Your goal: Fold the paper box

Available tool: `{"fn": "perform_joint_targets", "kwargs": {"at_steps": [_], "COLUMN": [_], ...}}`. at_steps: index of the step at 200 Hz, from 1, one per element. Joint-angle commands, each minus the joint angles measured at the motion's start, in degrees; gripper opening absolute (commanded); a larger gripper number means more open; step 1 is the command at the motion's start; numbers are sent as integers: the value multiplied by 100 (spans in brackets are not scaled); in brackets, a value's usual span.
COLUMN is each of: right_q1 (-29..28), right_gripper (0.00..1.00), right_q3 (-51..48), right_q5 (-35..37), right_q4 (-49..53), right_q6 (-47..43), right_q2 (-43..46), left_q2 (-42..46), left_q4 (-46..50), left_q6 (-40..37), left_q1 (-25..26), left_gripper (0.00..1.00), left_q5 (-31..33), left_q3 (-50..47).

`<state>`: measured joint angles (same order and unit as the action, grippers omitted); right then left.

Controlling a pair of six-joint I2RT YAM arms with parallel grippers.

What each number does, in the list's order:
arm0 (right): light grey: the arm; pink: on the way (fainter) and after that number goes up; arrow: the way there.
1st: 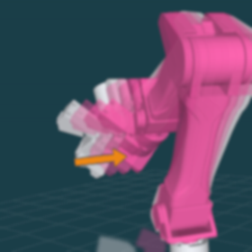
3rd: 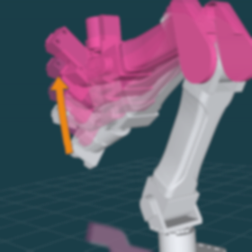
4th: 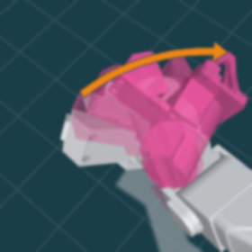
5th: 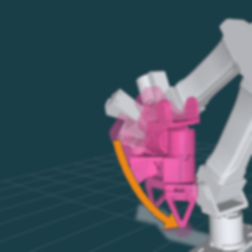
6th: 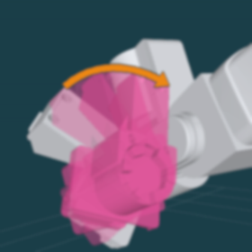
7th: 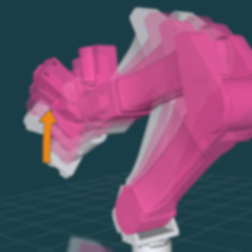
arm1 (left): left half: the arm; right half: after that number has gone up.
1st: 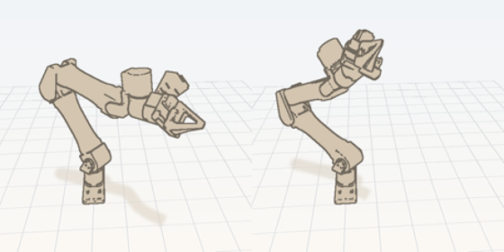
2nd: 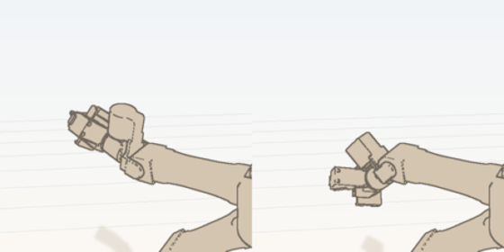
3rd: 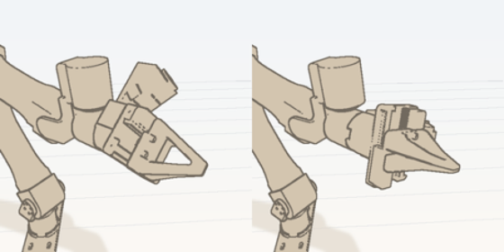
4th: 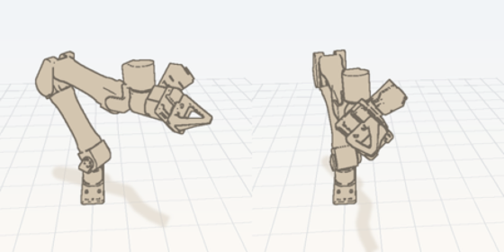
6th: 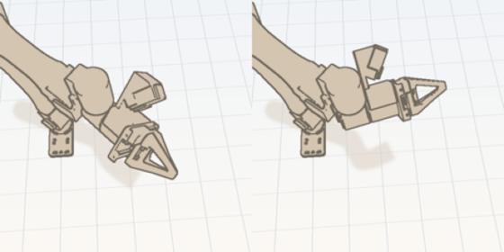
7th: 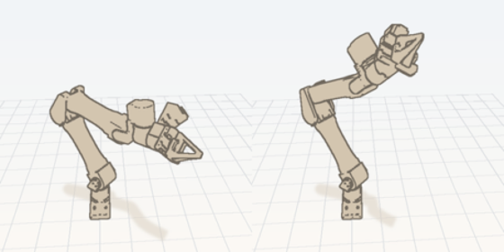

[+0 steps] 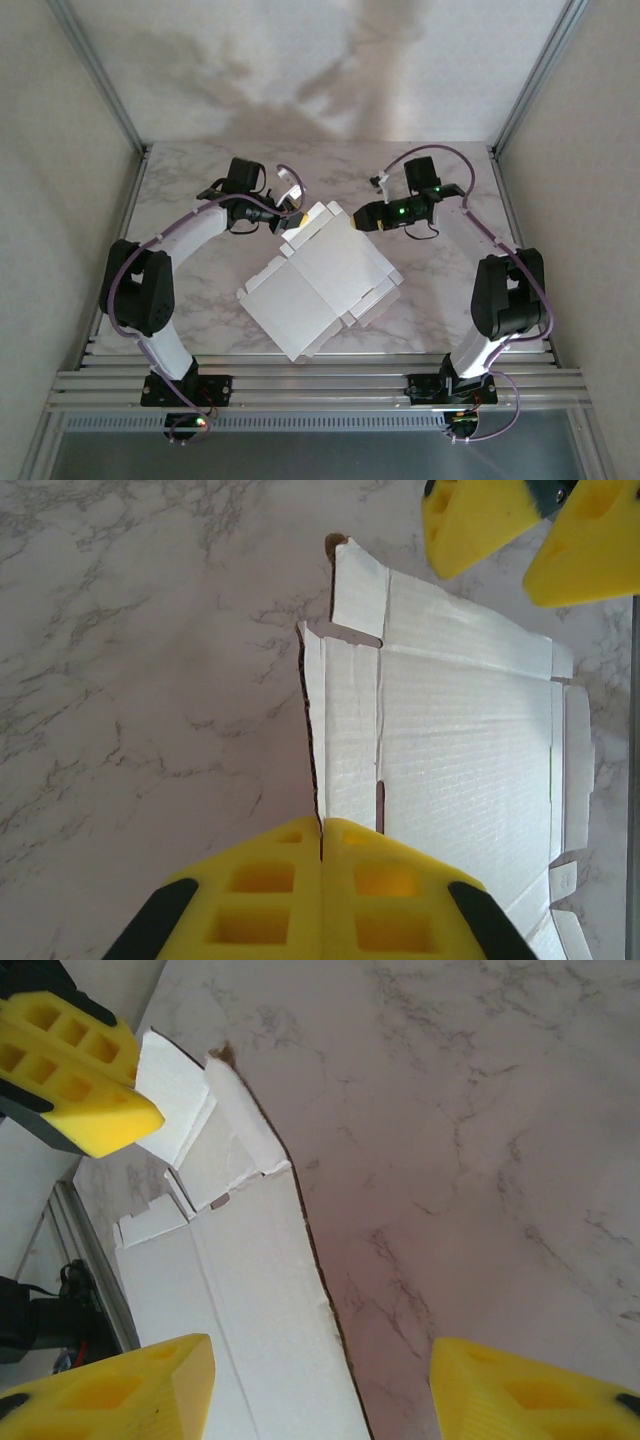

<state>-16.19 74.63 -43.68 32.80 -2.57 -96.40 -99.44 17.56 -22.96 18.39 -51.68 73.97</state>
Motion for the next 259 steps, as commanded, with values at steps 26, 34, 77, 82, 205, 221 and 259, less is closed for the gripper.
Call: {"fn": "perform_joint_targets", "kwargs": {"at_steps": [26, 34, 77, 82, 205, 221, 259], "right_q1": [-154, -157, -157, -168, -412, -472, -583], "right_gripper": [58, 58, 50, 49, 9, 5, 2], "right_q3": [-205, -230, -382, -388, -588, -643, -1006], "right_q5": [-101, -122, -127, -73, 637, 865, 1516], "right_q4": [-76, -72, -165, -168, -110, -12, -7], "right_q6": [6, 9, 78, 96, 314, 382, 803], "right_q2": [-126, -116, -11, 12, 700, 889, 1660], "left_q2": [136, 119, 44, 38, -266, -284, 186], "left_q4": [8, -5, 36, 36, -16, -78, -669], "left_q6": [-77, -40, 2, 8, 516, 889, 2422], "left_q1": [-1, 3, 0, 2, -2, -2, 33], "left_gripper": [1, 1, 1, 1, 12, 25, 34], "left_q5": [-204, -188, -203, -206, -347, -338, 216], "left_q3": [16, 32, 98, 93, 295, 429, 398]}}
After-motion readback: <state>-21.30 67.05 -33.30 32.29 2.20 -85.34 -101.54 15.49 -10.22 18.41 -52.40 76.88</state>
